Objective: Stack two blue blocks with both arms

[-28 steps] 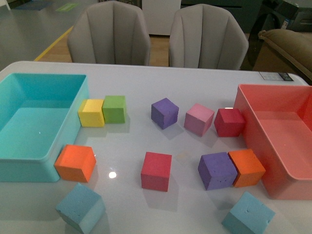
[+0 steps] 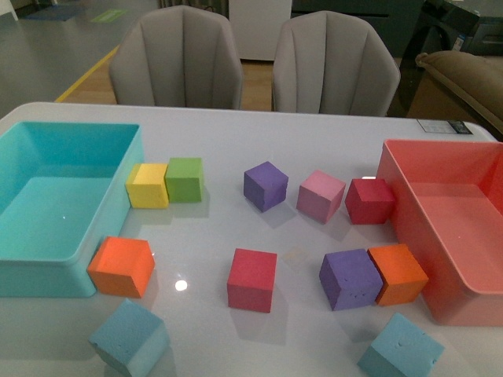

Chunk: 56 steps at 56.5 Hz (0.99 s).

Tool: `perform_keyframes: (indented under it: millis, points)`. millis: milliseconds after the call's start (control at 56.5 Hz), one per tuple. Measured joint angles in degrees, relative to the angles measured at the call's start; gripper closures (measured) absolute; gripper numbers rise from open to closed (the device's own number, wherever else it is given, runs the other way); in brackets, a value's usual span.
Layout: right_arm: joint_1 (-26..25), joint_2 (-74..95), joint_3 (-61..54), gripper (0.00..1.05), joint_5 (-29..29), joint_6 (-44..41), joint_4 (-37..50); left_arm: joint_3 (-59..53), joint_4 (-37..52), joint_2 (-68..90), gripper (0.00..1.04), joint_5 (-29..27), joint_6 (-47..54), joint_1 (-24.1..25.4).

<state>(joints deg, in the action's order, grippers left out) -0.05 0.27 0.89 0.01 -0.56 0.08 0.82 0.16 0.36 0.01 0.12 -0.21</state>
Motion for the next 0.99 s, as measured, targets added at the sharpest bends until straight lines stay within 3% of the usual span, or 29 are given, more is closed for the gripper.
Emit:
perform_keyframes:
  millis: [354,407,460,690,991]
  points:
    - [0.04,0.11,0.04,0.09,0.20,0.04,-0.11,0.00,0.00,0.00,0.09,0.00,0.00,0.00]
    - [1.14,4.94,3.19,0.09,4.55,0.98,-8.07,0.00,0.00,0.00,0.09,0.00,0.00,0.00]
    - [0.46,14.10,6.10,0.09,4.59,0.35,-10.84,0.00,-0.02,-0.02,0.09,0.00,0.00,0.00]
    - [1.44,48.52,11.76,0.09,-1.09,-18.67,6.34,0.00,-0.04,-0.02,0.09,0.00,0.00,0.00]
    - [9.77,78.09,18.14,0.09,-5.35,-33.99,10.73,0.00,-0.07,-0.02,0.09,0.00,0.00,0.00]
